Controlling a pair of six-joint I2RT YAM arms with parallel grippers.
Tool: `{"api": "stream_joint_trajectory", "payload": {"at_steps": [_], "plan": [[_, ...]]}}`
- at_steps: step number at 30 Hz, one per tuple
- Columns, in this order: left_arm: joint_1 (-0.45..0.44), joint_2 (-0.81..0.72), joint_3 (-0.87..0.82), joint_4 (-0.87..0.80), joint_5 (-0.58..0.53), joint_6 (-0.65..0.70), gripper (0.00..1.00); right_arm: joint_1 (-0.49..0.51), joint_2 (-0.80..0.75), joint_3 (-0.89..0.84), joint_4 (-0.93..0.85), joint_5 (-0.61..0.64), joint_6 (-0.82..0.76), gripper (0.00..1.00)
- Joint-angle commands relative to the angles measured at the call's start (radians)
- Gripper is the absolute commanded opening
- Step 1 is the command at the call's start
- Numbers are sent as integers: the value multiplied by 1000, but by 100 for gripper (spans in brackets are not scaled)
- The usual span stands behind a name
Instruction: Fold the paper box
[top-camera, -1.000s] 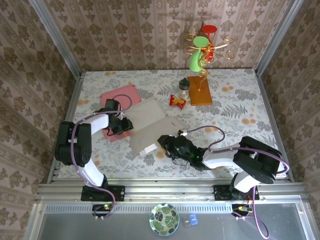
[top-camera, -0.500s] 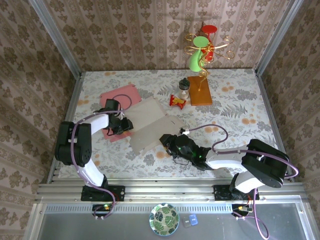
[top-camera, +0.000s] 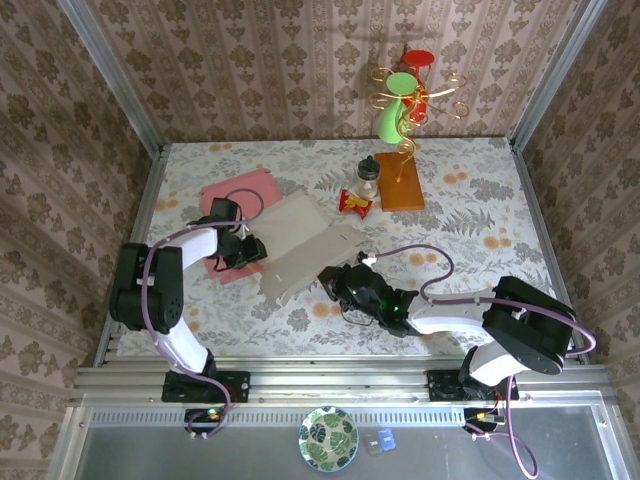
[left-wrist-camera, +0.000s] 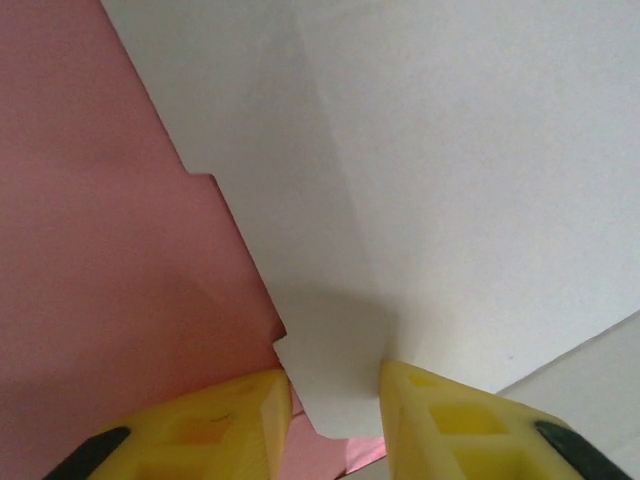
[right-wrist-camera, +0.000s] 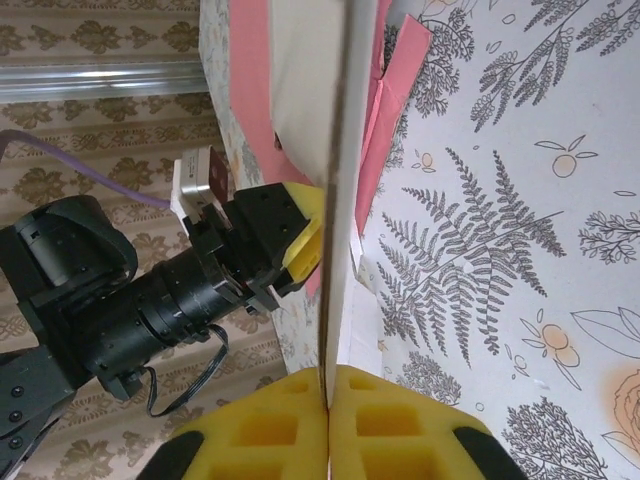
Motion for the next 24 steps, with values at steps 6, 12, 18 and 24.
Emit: {"api": "stream_joint_trajectory", "payload": {"at_steps": [6, 12, 18, 24], "plan": [[0, -158, 23, -151, -143, -21, 68, -5, -54, 101, -100, 70, -13, 0], [63, -276, 19, -173, -142, -83, 69, -40, -90, 209, -161, 56, -31, 0], [145, -319, -21, -185, -97, -109, 64, -65, -127, 335, -237, 42, -67, 0], [158, -431, 3, -215, -147, -109, 63, -72, -182, 445, -368, 54, -109, 0]]}}
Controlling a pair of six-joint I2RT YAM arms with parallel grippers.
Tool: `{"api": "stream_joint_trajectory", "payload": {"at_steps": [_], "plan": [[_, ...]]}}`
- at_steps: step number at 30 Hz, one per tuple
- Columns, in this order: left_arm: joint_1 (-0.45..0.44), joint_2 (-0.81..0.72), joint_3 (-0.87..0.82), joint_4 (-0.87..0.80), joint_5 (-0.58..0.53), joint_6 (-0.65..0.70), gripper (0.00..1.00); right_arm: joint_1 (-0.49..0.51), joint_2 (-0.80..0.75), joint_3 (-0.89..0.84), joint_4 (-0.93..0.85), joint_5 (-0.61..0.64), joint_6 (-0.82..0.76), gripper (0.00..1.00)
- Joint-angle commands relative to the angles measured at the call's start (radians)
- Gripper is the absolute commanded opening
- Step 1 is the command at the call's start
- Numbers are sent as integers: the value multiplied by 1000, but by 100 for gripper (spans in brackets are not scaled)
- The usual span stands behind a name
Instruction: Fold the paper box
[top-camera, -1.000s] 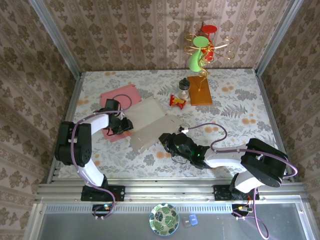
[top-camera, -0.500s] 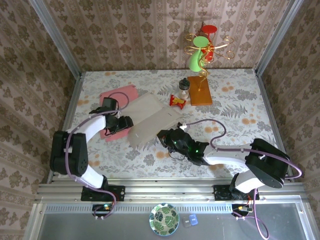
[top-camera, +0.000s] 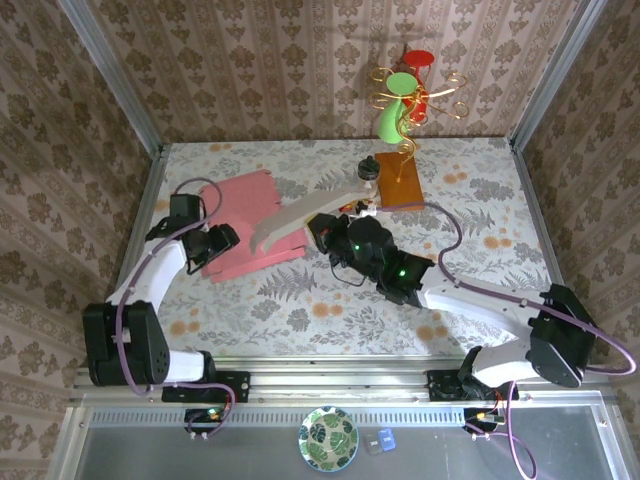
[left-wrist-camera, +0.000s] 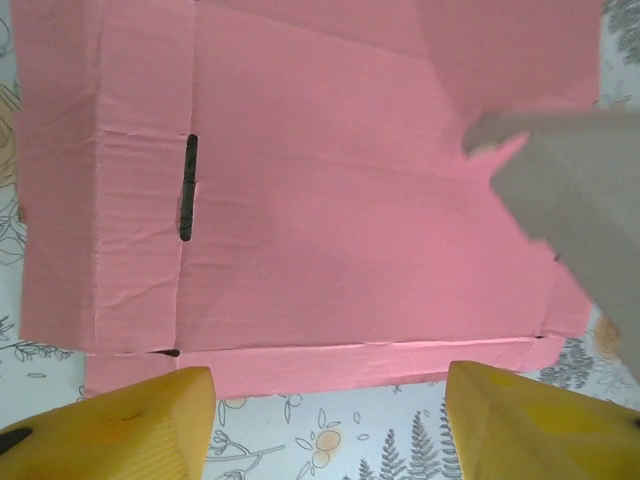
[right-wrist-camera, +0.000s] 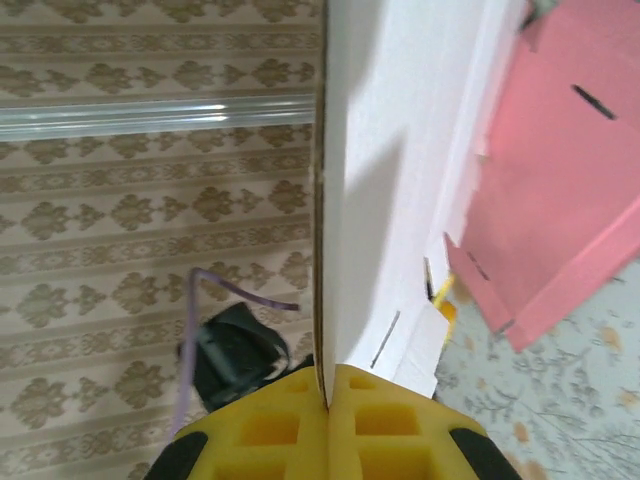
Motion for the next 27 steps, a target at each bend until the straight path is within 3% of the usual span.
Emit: {"api": "stream_joint_trajectory", "payload": {"at_steps": [1, 8, 17, 22, 27], "plan": [[0, -78, 32, -50, -31, -21, 63, -3, -66, 79, -133, 56, -51, 0], [-63, -80, 127, -85, -71, -45, 63, -3, -188, 194, -458, 139, -22, 0], [-220, -49, 270, -131, -60, -28, 62, -12, -288, 341, -942, 240, 111, 0], [-342, -56, 387, -180, -25, -27, 62, -119, -240, 418, -1155, 129, 186, 0], [-443, -26, 564, -239, 30, -102, 63, -271, -161, 414, -1091, -15, 179, 0]]}}
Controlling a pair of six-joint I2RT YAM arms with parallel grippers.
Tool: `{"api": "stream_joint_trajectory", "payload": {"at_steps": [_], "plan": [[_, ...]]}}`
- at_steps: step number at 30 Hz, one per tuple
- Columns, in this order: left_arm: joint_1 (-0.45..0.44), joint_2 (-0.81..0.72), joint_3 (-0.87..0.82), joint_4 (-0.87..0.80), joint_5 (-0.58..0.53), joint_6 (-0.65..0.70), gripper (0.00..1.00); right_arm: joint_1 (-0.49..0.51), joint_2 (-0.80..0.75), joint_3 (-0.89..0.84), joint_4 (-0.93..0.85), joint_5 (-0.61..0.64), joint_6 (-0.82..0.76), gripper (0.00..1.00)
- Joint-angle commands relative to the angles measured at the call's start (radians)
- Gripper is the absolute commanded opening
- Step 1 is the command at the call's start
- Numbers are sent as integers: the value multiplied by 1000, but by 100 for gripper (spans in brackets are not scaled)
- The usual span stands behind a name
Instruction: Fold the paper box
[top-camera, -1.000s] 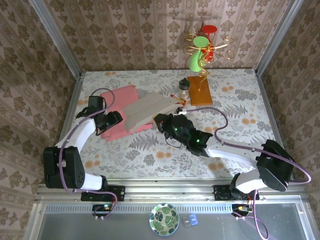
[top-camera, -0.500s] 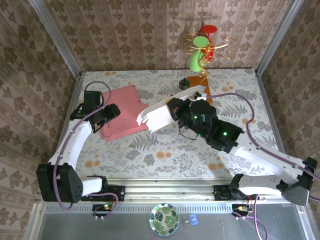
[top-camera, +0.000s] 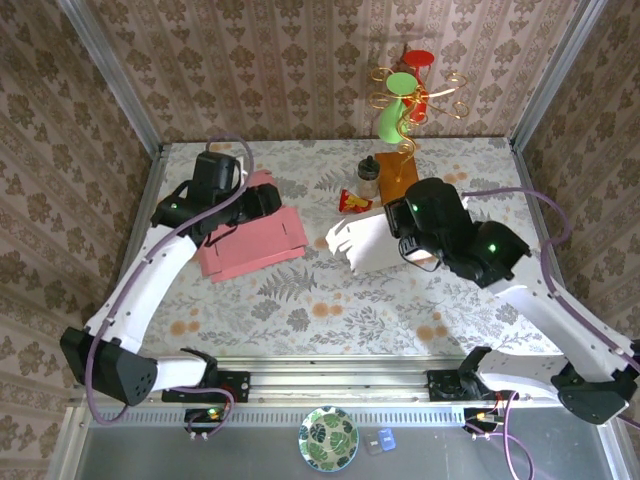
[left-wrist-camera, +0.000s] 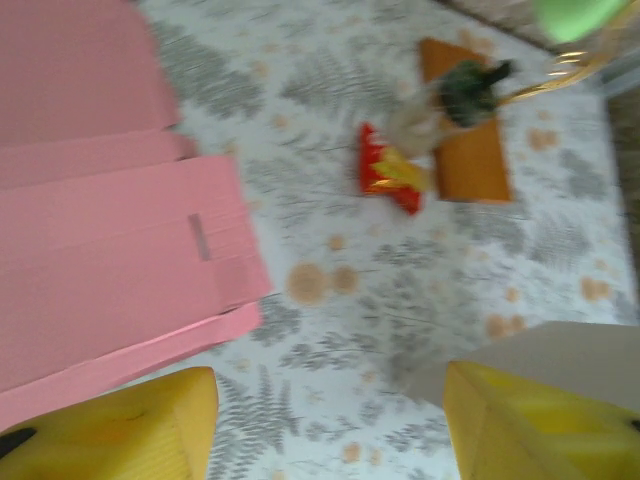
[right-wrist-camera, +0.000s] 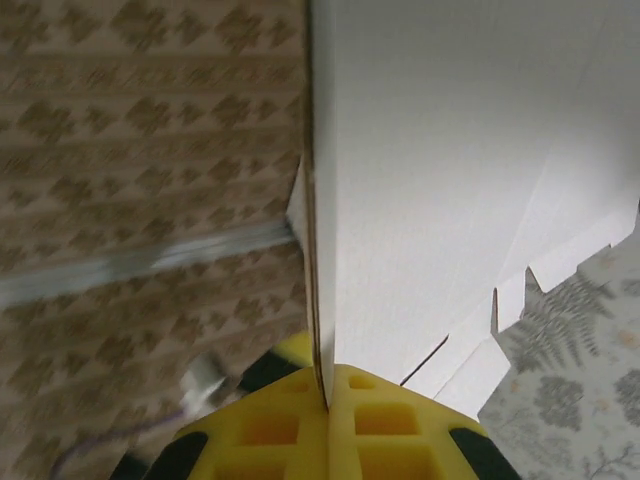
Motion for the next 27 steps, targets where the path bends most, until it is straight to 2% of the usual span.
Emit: {"api": "stream_joint_trajectory", "payload": {"at_steps": [1, 4, 7, 13, 18, 27], "plan": [[-62, 27, 120, -60, 51, -82, 63, -78, 67, 17, -20, -100, 13, 0], [-127, 59, 189, -29, 65, -201, 65, -132, 124, 40, 12, -157, -11, 0], [-204, 97, 232, 11, 32, -324, 67, -161, 165, 39, 56, -197, -13, 0], [-317, 209, 319, 5, -2, -475, 66, -201, 208, 41, 113, -249, -10, 0], [-333, 237, 265, 57, 18, -615, 63, -224, 218, 32, 143, -282, -6, 0], [-338, 296, 263, 78, 72, -705, 59, -258, 217, 0, 176, -312, -5, 0]]}}
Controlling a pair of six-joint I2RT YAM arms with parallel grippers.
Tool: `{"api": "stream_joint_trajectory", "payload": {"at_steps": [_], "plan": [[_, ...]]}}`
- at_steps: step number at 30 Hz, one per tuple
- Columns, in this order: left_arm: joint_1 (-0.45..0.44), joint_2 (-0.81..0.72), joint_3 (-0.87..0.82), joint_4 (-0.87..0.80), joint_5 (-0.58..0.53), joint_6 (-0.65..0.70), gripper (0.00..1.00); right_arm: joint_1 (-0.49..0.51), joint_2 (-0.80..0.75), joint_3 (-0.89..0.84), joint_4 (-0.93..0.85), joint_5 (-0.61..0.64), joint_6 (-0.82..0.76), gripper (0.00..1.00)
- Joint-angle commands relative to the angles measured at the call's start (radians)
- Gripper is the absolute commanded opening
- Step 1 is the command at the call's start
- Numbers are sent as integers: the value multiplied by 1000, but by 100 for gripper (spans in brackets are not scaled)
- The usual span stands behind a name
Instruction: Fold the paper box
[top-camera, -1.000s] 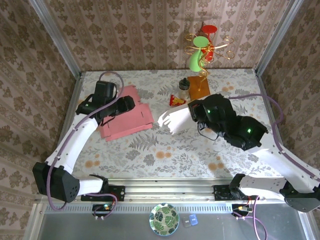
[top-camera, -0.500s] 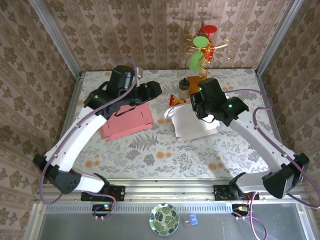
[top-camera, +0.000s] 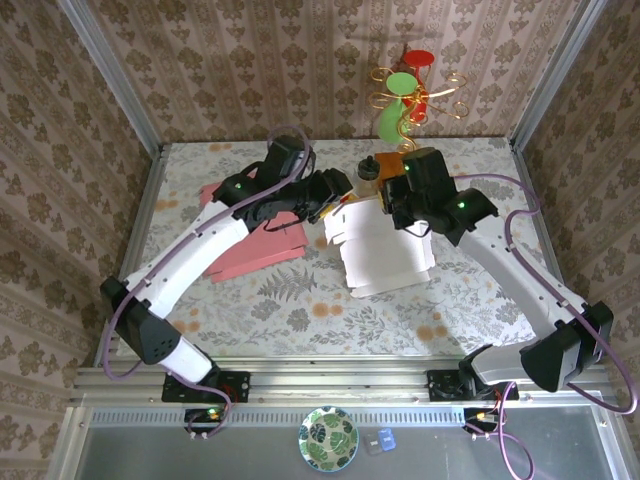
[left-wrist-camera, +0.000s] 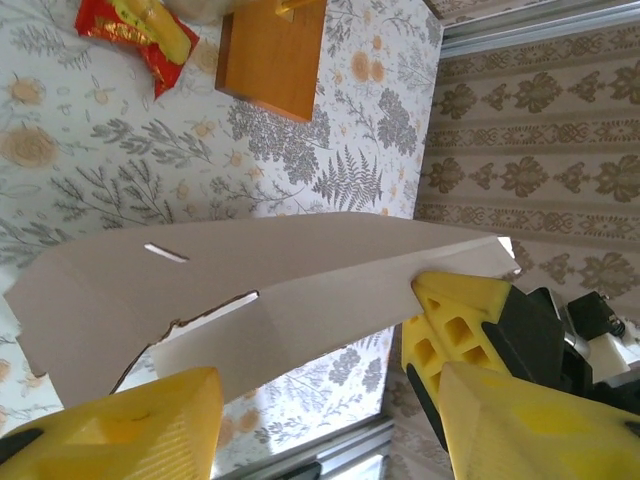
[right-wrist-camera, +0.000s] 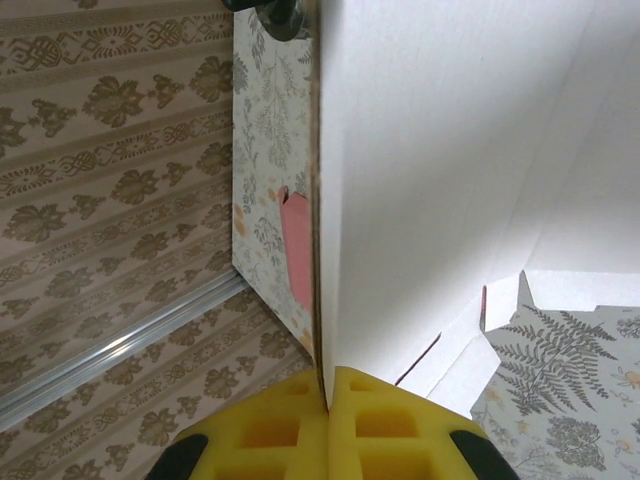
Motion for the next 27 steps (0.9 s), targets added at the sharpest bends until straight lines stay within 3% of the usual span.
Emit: {"api": "stream_joint_trajectory", "payload": {"at_steps": [1, 8, 15, 17, 22, 27], "plan": [[-9, 17, -7, 13, 29, -64, 59, -9, 8, -12, 37, -26, 1, 0], [-7, 54, -5, 32, 50, -74, 57, -11, 15, -14, 59, -41, 11, 0], [3, 85, 16, 64, 65, -59, 42, -9, 11, -41, 58, -50, 0, 0], [13, 63, 7, 58, 65, -43, 45, -9, -2, -67, 61, -48, 0, 0], [86, -46, -63, 54, 126, -5, 63, -9, -50, -137, 62, -36, 1, 0], [210, -189, -190, 21, 155, 35, 64, -8, -69, -196, 62, -43, 11, 0]]}}
